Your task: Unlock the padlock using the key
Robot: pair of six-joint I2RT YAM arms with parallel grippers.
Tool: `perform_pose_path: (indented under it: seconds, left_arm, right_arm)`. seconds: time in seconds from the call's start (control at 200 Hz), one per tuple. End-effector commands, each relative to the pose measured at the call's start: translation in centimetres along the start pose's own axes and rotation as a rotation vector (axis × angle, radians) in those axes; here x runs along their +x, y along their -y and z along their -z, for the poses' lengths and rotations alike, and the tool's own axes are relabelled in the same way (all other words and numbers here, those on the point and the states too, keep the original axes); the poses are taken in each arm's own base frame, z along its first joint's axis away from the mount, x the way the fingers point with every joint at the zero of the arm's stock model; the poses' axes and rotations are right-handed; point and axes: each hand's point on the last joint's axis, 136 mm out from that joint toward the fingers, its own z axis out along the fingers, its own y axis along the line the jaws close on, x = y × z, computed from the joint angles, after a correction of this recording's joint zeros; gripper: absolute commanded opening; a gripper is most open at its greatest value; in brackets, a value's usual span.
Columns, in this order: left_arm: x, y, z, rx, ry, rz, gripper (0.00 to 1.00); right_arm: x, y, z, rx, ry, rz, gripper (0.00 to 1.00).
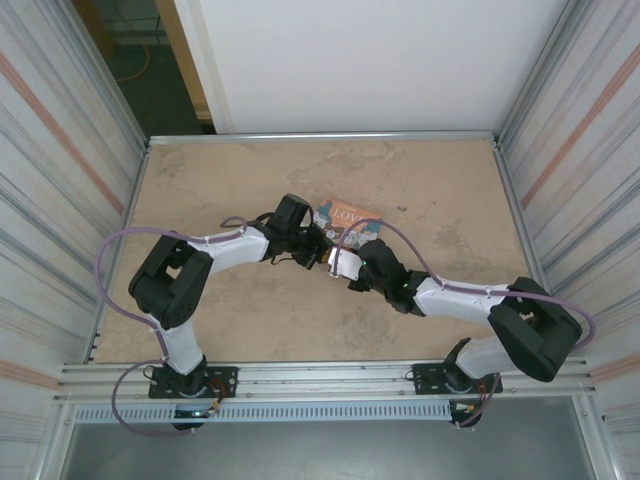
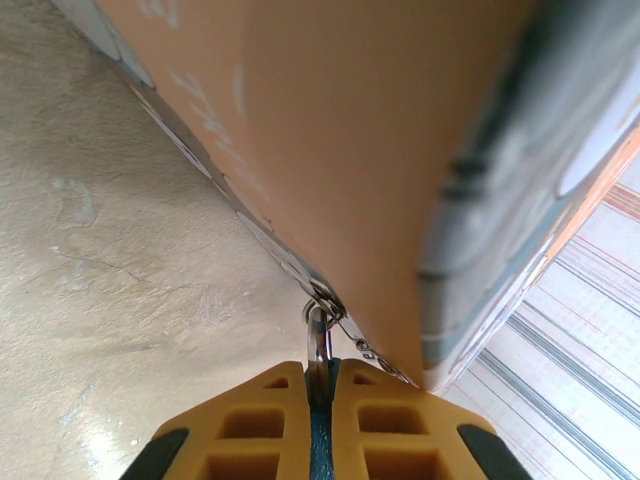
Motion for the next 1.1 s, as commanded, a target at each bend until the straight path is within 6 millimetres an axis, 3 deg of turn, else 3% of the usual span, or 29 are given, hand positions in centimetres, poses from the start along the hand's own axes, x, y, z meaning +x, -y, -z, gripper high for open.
perform_pose_path:
  seconds: [0.0,0.591,1.097]
  left_arm:
    - [0.9,1.3,0.6,0.040,-0.023,-0.020,0.00]
    - [1.0,1.1,0.3,0.039,-0.028,-0.018,0.00]
    - [1.2,0.8,0.0,0.039,-0.038,-0.009,0.00]
  right_arm:
    - [-1.9,0.9,-0.1,0.023,0.044,-0.008,0.24]
    - [-2.7,0.3,-0.4,-0.003,0.057,-0.026,0.12]
    - [-3.1,0.0,-1.0,-0.009,0.066,-0.065,0.17]
